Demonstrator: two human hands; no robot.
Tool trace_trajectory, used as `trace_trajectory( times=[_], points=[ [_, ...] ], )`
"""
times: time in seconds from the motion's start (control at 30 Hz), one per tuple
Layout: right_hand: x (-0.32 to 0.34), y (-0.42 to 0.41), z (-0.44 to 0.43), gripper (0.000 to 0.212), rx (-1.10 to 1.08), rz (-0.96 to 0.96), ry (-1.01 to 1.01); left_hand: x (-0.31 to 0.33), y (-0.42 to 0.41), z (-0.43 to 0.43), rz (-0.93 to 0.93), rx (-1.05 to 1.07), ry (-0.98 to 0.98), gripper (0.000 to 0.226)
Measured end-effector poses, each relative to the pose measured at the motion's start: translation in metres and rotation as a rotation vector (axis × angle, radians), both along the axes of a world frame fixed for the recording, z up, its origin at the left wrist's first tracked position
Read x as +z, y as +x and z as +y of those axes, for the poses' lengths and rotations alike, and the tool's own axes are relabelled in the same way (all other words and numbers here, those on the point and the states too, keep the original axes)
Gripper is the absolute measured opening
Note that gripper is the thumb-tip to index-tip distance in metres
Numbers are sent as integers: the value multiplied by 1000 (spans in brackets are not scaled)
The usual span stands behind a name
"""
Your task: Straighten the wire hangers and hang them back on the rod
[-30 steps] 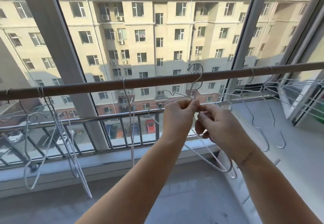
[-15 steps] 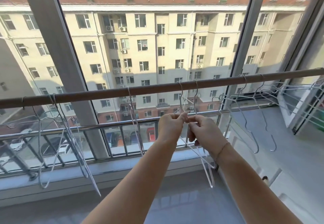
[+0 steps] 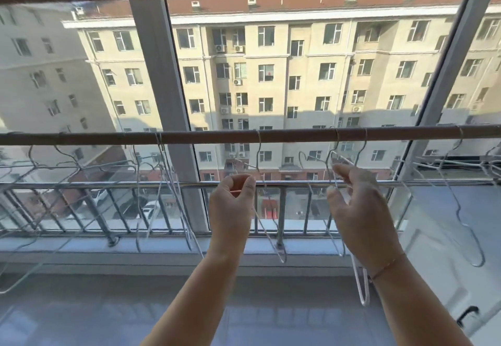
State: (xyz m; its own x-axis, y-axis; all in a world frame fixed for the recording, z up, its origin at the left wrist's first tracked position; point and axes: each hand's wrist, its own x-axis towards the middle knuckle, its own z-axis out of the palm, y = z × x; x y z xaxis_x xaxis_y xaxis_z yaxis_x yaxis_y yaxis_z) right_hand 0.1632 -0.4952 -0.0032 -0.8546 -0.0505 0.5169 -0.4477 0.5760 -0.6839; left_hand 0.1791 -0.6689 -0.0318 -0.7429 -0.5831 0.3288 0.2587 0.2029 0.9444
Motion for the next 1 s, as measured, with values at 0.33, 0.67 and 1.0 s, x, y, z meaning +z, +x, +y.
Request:
trace_trajectory(
  times=[0.33, 0.67, 1.0],
  points=[
    [-14, 41, -147, 23, 384, -147, -4, -5, 25, -112, 51, 165, -35, 12],
    [-50, 34, -253, 16, 440, -633, -207, -27, 35, -191, -154, 21, -10, 14],
    [-48, 48, -273, 17, 399, -720, -451, -27, 36, -206, -213, -215, 319, 12]
  ],
)
